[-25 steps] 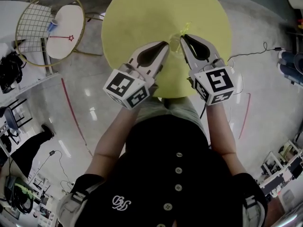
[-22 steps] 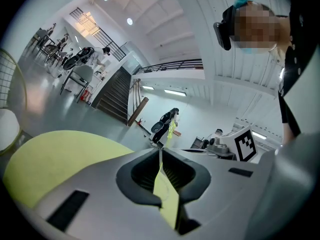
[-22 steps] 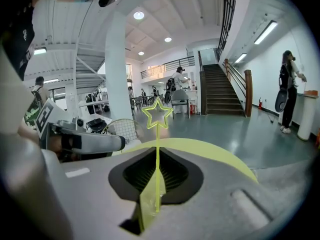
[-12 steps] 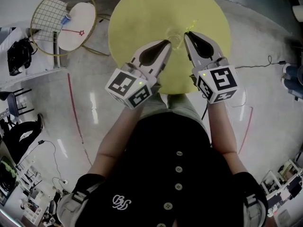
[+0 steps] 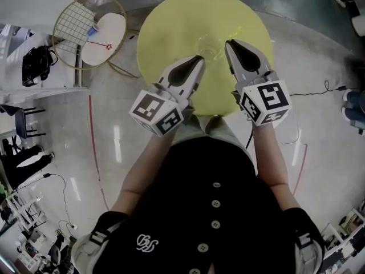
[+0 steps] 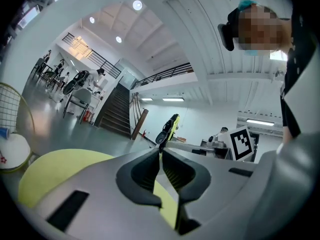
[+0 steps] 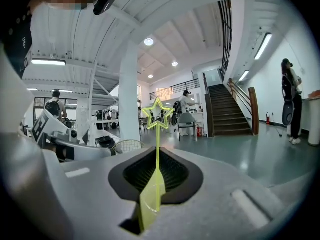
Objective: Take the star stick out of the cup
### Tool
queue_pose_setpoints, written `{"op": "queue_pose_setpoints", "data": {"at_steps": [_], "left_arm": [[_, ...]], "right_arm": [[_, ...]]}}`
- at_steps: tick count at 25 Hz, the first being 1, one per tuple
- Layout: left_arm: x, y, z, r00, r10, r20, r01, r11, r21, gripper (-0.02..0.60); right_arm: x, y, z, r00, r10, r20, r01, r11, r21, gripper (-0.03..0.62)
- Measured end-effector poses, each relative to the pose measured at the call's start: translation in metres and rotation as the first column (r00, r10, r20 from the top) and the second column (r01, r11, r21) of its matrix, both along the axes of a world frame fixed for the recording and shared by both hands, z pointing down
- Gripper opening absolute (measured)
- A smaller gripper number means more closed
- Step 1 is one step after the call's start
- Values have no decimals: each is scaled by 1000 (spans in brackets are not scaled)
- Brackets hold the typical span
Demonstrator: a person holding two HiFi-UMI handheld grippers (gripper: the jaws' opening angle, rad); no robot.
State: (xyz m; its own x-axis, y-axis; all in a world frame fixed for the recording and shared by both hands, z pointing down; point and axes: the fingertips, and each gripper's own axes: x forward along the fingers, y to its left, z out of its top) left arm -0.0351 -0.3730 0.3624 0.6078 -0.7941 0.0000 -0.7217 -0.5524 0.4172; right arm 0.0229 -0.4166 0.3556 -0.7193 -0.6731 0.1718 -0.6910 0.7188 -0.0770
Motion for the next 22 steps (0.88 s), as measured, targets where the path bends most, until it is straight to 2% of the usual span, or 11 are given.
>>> {"op": "queue_pose_setpoints", "data": {"at_steps": [8, 22], "left_arm": [[10, 16, -23, 999, -31, 19, 30, 998, 58, 28], [29, 57, -38, 996, -74, 43, 70, 994, 82, 28]], "right_arm": [[15, 26, -33, 995, -39, 91, 35, 998, 53, 18], [48, 70, -47, 990, -77, 117, 70, 995, 68, 18]]}}
